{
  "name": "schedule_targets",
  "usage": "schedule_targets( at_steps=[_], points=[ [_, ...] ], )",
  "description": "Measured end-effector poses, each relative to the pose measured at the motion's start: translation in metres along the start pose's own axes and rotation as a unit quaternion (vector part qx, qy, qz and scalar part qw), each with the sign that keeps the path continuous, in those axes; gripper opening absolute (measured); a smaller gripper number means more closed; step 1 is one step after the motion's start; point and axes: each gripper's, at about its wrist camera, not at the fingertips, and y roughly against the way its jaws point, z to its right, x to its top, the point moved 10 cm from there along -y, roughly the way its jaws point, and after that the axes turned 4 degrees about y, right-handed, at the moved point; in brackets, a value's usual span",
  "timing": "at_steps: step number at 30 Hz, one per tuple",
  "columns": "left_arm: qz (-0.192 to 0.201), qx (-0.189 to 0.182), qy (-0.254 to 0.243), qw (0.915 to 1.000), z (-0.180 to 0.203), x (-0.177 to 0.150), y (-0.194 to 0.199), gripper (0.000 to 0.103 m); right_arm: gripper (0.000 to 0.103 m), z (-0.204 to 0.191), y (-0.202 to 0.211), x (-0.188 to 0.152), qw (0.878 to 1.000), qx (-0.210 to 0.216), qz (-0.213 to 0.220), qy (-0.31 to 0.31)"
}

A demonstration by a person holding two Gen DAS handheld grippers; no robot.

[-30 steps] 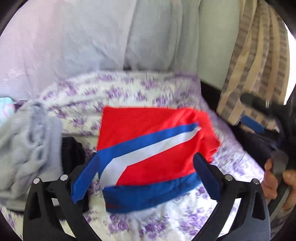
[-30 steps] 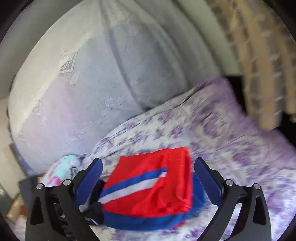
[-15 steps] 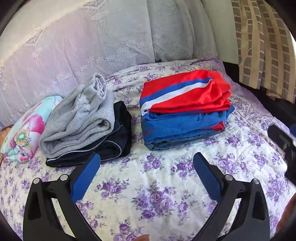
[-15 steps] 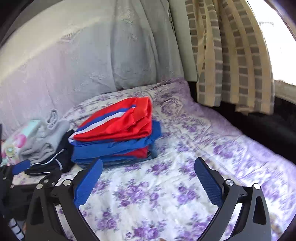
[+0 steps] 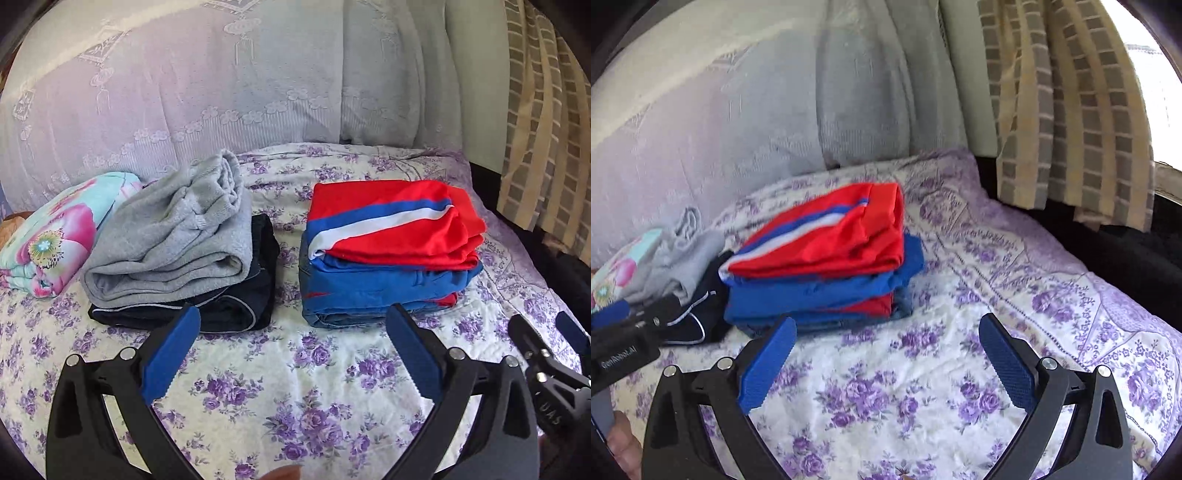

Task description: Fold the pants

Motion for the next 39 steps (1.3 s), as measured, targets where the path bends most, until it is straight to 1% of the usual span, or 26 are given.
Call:
schedule_targets(
  at_steps=[2,4,9,12,15,18,21,24,26,28,32,36,39],
  points=[
    [0.002,0.002,-0.011,0.9999,0.002,0.000,0.001,0.098,0.100,-0.003,0.000,-0.002,1.000,0.011,0.002,-0.005],
    [0.008,0.001,-0.013,0.9999,0.003,0.001,0.004,0.098,0.100,-0.003,0.003,-0.001,1.000,0.006,0.009,-0.005],
    [0.007,-0.018,-0.006,0.9998,0.005,0.002,0.012,0.098,0.100,-0.013,0.009,0.003,1.000,0.012,0.029,0.004],
    [0.012,-0.022,-0.004,0.9997,0.005,0.004,0.018,0.098,0.100,-0.021,0.012,0.003,0.999,-0.004,0.038,0.028],
    [0.015,-0.027,-0.005,0.9995,0.006,0.006,0.022,0.098,0.100,-0.027,0.009,-0.002,0.999,-0.001,0.028,0.041],
    [0.018,-0.026,-0.009,0.9994,0.008,0.005,0.024,0.098,0.100,-0.024,0.008,-0.004,0.999,0.003,0.024,0.033],
    [0.013,-0.029,-0.011,0.9994,0.012,0.002,0.023,0.098,0.100,-0.020,0.011,-0.001,0.999,0.008,0.030,0.021],
    [0.006,-0.032,-0.006,0.9994,0.014,-0.002,0.020,0.098,0.100,-0.018,0.014,0.002,0.999,-0.001,0.036,0.021],
    [0.004,-0.031,0.001,0.9995,0.012,-0.004,0.019,0.098,0.100,-0.018,0.014,0.003,0.999,-0.009,0.036,0.027],
    [0.003,-0.029,0.005,0.9996,0.010,-0.005,0.019,0.098,0.100,-0.019,0.014,0.002,0.999,-0.006,0.032,0.026],
    [0.003,-0.012,0.001,0.9999,0.004,-0.008,0.017,0.098,0.100,-0.019,0.011,-0.001,0.999,-0.004,0.023,0.027],
    [-0.006,-0.011,0.009,0.9999,-0.001,-0.010,0.013,0.098,0.100,-0.017,0.011,-0.001,1.000,-0.005,0.021,0.020],
    [-0.008,-0.011,0.003,0.9999,0.000,-0.011,0.012,0.098,0.100,-0.016,0.010,-0.003,1.000,-0.001,0.017,0.016]
  ],
)
